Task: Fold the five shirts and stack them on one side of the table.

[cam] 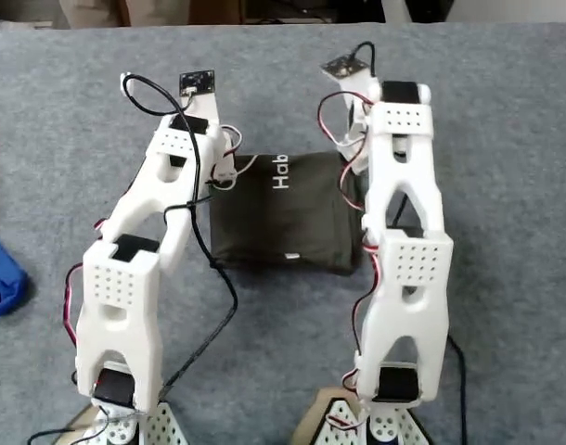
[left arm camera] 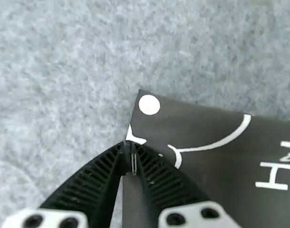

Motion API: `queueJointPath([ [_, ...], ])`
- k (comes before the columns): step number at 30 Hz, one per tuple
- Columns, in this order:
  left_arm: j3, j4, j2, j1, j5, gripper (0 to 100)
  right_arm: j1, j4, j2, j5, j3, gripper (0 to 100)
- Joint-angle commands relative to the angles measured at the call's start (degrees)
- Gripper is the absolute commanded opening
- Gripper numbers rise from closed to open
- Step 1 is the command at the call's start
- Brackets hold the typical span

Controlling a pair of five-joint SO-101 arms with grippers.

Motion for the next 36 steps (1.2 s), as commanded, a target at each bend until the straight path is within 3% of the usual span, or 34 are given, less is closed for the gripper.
queueJointPath([
  [1, -4.0, -0.9, 1.2, -1.1, -0.3, 2, 2.5, -2.5, 0.8, -0.1, 0.1, 0.5],
  [7, -7.8, 2.2, 1.0, -0.7, -0.3, 2, 2.7, 1.3, 0.9, -0.1, -4.5, 0.5],
  [16, -25.8, 17.1, 0.4, 1.5, -0.4, 2, 1.5, 15.7, 1.0, -0.9, -22.5, 0.8],
  [19, -30.5, 23.4, 0.7, 2.1, -2.3, 9, 1.7, 15.7, 0.1, -2.8, -22.7, 0.9],
  [23, -32.0, 30.3, 0.7, 2.2, -3.1, 20, 0.5, 15.7, -3.4, -3.2, -15.3, 2.0],
  [30, -32.0, 37.8, 0.2, 0.5, -3.1, 19, -2.7, 15.3, -13.1, -4.4, 1.2, 22.1],
  [36, -30.2, 38.5, 0.7, 0.7, -3.0, 19, -4.8, 15.0, -19.6, -5.0, 9.3, 23.4],
])
